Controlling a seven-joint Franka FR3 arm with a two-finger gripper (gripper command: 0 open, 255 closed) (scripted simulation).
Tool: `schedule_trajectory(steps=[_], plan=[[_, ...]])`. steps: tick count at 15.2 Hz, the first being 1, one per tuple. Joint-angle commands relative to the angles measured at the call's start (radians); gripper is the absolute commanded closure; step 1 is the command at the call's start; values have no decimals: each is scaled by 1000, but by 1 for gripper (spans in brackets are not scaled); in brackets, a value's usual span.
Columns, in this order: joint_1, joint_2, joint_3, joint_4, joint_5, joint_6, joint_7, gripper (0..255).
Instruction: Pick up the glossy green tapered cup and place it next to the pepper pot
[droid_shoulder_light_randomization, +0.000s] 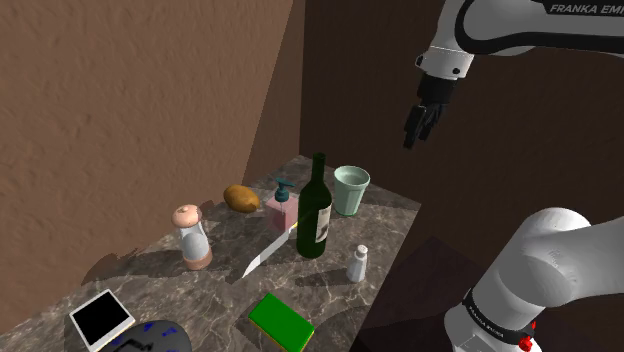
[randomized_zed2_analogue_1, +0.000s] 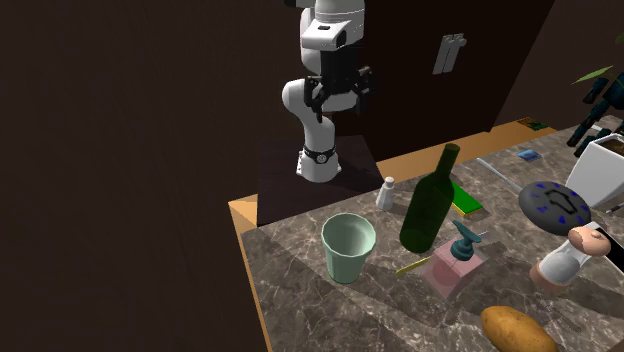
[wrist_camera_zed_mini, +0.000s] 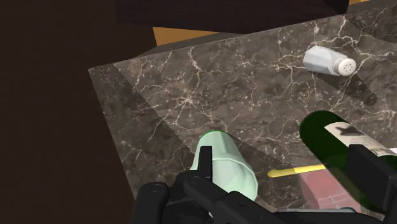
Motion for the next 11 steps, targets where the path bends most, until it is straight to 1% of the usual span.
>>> schedule_trajectory(steps=[1, 6, 11], plan=[[0, 0, 0, 0, 0, 0, 0, 0], [0, 145, -63, -17, 17, 149, -65, 0], [8, 318, -123, 3, 57, 284, -141, 0]])
